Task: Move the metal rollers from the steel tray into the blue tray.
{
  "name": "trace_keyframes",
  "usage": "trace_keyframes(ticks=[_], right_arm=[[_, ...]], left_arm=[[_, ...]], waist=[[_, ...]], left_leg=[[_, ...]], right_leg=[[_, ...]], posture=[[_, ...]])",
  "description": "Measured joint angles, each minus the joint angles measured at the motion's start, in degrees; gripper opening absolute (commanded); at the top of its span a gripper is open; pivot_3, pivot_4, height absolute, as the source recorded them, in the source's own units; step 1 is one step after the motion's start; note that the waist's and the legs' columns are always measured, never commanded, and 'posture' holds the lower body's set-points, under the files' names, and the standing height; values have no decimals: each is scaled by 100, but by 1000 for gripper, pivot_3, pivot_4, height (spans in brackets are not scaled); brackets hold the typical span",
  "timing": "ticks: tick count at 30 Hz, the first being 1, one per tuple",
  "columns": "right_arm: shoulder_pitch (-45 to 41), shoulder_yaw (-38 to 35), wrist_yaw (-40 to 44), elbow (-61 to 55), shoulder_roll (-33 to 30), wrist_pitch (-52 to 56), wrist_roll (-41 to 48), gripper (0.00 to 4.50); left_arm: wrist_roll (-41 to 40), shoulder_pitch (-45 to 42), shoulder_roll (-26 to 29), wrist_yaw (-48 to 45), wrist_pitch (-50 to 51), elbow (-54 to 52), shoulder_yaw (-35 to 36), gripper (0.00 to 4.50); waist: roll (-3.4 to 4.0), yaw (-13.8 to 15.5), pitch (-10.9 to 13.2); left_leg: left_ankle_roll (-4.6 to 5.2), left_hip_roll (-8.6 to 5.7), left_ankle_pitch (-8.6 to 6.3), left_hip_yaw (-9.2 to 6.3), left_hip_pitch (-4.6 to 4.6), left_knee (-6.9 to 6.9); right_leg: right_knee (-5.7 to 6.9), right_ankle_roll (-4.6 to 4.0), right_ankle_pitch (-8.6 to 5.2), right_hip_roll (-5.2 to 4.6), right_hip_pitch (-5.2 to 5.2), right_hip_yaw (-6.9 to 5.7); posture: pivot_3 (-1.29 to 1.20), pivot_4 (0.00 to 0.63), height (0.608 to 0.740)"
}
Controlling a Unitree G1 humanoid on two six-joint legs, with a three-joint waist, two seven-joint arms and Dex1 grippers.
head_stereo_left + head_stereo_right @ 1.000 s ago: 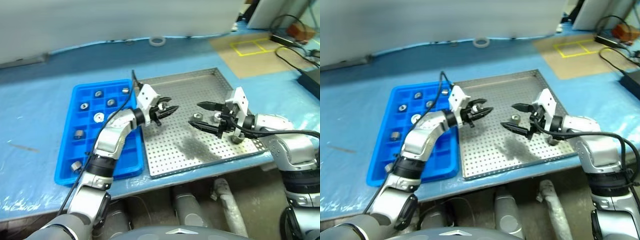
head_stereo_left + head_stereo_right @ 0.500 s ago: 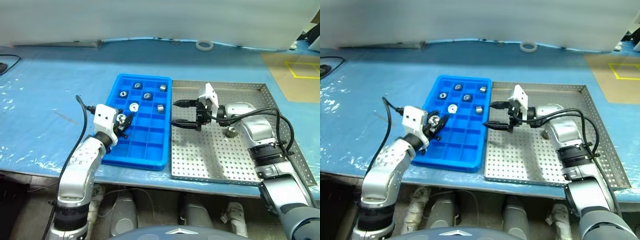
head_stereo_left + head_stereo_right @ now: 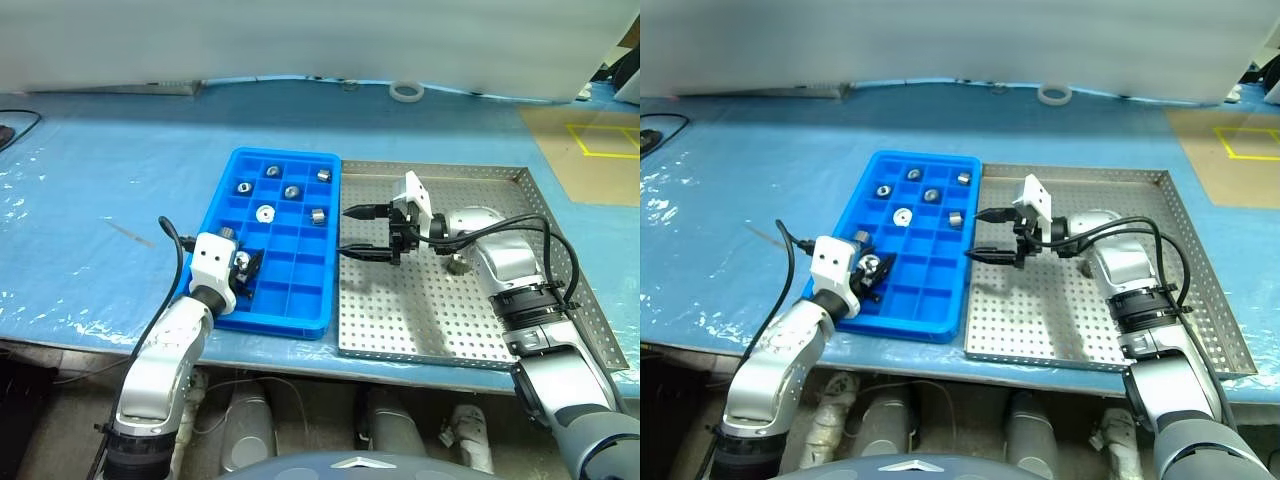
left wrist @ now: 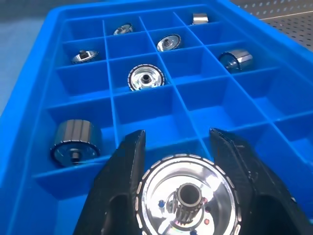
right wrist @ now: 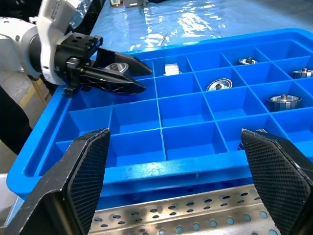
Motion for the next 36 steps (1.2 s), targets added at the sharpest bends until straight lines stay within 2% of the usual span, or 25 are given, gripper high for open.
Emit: trace_keyframes(ticks=[6,8,9,14,15,24,29,36], right_arm=[[105,-29,-72,-134,-97,13,0,4500],[147,-49,-107,-146,-135,19,1,4500],[172,-61,-122,-151,-146,21,1,4500],[252,-196,-229,-283,-185,53,5,4500],[261,-238,-284,-306,-194,62,6,4500],[405,-848,-1449,-324,-168,13,-133,4500],[710,-947,-2270,-97,-486,393,-607,4500],[1406,-1125,-2494,-230,-751,945,-654,4500]], left_arm=[[9,-147,12,9,-56,325,-13,1735],[-1,-166,14,-1,-57,359,-21,2450],[-13,-176,14,-6,-53,359,-23,2596],[-163,-293,14,-88,16,401,-43,4246],[-241,-419,24,-164,16,435,-33,4455],[-1233,-1834,295,-1501,-221,911,-6,4455],[-1477,-2477,414,-2582,-546,1680,-366,4455],[-1671,-2923,384,-3563,-793,2270,-663,4455]], waist=[[0,-36,0],[0,-42,0],[0,-44,0],[0,-46,0],[0,-41,0],[0,-119,0],[0,-233,0],[0,-461,0]], left_leg=[[0,1,0,0,-2,0],[0,1,0,0,-2,0],[0,1,0,0,-2,0],[-2,1,2,1,-1,1],[-4,1,3,1,-1,1],[-9,0,6,6,6,2],[-8,-5,6,9,5,3],[-6,-3,5,13,12,2]], right_leg=[[0,0,0,1,-2,0],[0,0,0,1,-2,0],[0,0,0,1,-2,0],[3,-1,1,1,-2,1],[4,-2,1,2,-2,2],[9,-10,6,8,-5,15],[8,-11,6,7,-6,23],[9,-10,6,10,-6,29]], posture=[[-7,150,740],[-12,150,740],[-12,150,740],[-52,150,740],[-66,150,740],[-191,150,740],[-272,150,740],[-327,150,740]])
